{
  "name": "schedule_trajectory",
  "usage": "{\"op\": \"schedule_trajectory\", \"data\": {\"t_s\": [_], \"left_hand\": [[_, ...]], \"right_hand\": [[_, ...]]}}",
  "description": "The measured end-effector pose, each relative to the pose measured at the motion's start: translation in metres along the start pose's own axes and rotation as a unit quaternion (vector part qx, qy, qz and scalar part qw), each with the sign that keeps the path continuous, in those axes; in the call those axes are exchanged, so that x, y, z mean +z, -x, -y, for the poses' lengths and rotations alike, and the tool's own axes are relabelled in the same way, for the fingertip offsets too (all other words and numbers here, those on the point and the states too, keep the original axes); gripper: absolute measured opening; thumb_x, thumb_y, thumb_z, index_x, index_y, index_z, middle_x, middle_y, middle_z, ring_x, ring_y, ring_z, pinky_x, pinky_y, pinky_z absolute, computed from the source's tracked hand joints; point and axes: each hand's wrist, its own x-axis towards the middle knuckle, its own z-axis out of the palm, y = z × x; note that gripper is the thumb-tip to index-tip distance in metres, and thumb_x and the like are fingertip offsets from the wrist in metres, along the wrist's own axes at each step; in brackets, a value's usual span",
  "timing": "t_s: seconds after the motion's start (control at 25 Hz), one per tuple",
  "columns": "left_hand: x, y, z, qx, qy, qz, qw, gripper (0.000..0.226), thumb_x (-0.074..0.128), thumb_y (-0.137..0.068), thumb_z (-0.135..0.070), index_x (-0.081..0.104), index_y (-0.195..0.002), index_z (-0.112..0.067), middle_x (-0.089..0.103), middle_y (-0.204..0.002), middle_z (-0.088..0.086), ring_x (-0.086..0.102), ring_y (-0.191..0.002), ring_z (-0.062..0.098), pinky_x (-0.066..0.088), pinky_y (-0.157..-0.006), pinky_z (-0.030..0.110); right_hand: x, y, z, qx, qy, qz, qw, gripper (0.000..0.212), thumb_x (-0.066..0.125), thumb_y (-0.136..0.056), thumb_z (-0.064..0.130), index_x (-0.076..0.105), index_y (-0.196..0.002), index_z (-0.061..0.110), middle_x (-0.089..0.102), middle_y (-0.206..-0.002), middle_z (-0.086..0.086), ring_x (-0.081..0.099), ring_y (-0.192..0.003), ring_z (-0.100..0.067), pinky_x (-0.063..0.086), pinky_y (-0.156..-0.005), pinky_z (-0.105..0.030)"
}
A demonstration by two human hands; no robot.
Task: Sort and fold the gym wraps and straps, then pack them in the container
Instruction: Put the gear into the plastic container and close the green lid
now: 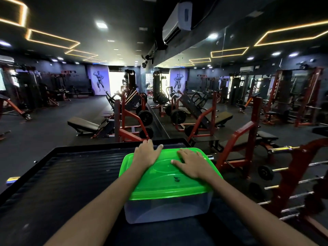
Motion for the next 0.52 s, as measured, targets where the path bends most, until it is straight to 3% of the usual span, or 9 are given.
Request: {"op": "schedule_trajectory", "data": {"t_s": [0.12, 0.2, 0.36, 0.52], "left_hand": [[-0.008, 0.006, -0.006, 0.033, -0.007, 0.013, 0.999, 0.038, 0.047, -0.092, -0.046, 0.053, -0.100, -0.009, 0.061, -0.109, 0.010, 0.056, -0.101, 0.029, 0.041, -0.086, 0.038], [-0.013, 0.009, -0.012, 0.042, -0.018, 0.030, 0.999, 0.037, 0.049, -0.091, -0.045, 0.053, -0.101, -0.009, 0.061, -0.109, 0.011, 0.056, -0.102, 0.029, 0.040, -0.086, 0.037], [-0.017, 0.010, -0.015, 0.045, -0.023, 0.055, 0.997, 0.041, 0.047, -0.091, -0.047, 0.052, -0.104, -0.008, 0.060, -0.112, 0.011, 0.055, -0.104, 0.029, 0.039, -0.087, 0.037], [-0.024, 0.013, -0.014, 0.034, -0.044, 0.069, 0.996, 0.052, 0.042, -0.092, -0.050, 0.051, -0.120, -0.007, 0.056, -0.124, 0.013, 0.053, -0.114, 0.030, 0.039, -0.096, 0.039]], "right_hand": [[-0.003, -0.004, -0.002, 0.005, 0.009, 0.069, 0.998, 0.071, 0.022, -0.094, 0.060, 0.012, -0.150, 0.017, 0.008, -0.159, -0.004, 0.008, -0.146, -0.019, 0.005, -0.116, -0.050], [-0.007, -0.009, -0.003, 0.010, -0.012, 0.089, 0.996, 0.072, 0.025, -0.094, 0.060, 0.015, -0.149, 0.016, 0.009, -0.158, -0.004, 0.009, -0.146, -0.021, 0.007, -0.115, -0.052], [-0.011, -0.018, -0.001, 0.021, -0.034, 0.074, 0.996, 0.069, 0.033, -0.091, 0.062, 0.039, -0.136, 0.011, 0.032, -0.150, -0.009, 0.028, -0.138, -0.024, 0.020, -0.109, -0.058], [-0.016, -0.017, 0.005, 0.028, -0.025, 0.071, 0.997, 0.073, 0.032, -0.091, 0.063, 0.026, -0.146, 0.016, 0.018, -0.157, -0.004, 0.015, -0.144, -0.022, 0.010, -0.111, -0.063]]}}
